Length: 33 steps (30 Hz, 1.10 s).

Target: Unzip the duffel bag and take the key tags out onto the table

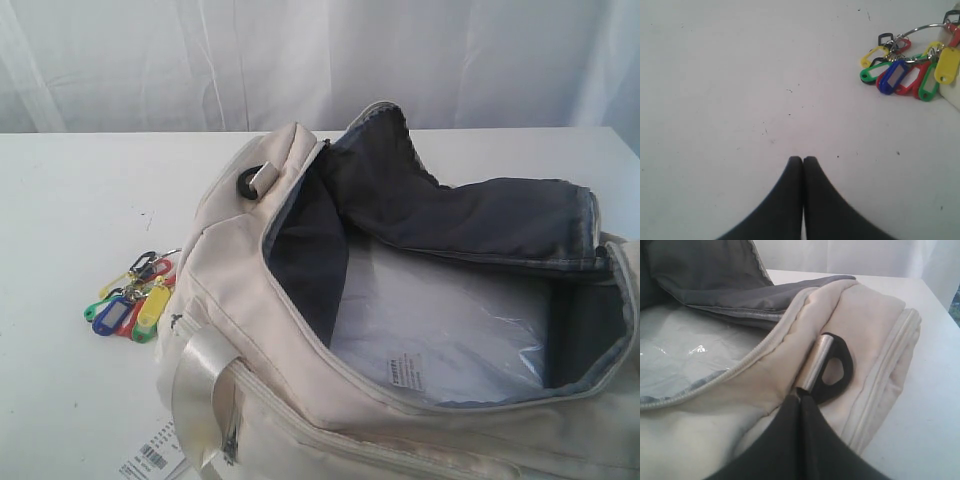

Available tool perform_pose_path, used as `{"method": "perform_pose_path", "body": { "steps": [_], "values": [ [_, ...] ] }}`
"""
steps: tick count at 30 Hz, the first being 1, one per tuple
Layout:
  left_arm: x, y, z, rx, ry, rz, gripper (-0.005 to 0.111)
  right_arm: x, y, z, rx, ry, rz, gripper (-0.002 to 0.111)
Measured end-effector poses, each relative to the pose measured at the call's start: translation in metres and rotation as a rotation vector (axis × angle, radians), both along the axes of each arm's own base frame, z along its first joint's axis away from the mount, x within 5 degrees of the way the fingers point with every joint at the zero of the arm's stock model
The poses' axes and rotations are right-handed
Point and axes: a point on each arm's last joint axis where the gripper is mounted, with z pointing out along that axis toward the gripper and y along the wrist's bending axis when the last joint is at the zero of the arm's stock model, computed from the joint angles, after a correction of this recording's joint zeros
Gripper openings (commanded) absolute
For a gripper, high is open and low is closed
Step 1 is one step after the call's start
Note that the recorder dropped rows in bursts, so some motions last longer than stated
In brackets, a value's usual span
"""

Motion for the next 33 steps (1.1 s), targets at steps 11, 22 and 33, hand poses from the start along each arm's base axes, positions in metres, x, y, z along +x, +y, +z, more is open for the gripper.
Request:
{"method": "perform_pose_path", "body": {
  "steps": [11, 22, 33],
  "values": [
    [0.0012, -0.0022, 0.0014, 0.001, -0.029, -0.047, 0.0, 0.001, 0.0003, -0.0003, 0.006, -0.024, 0.0, 0.0],
    [0.0011, -0.003, 0.0014, 0.001, -0.029, -0.064, 0.0, 0.001, 0.0003, -0.0002, 0.007, -0.025, 0.0, 0.0],
    [0.0013, -0.0012, 0.0016, -0.005, -0.031, -0.022, 0.0, 0.0011, 0.0003, -0.0001, 0.007, -0.026, 0.0, 0.0]
  ]
}}
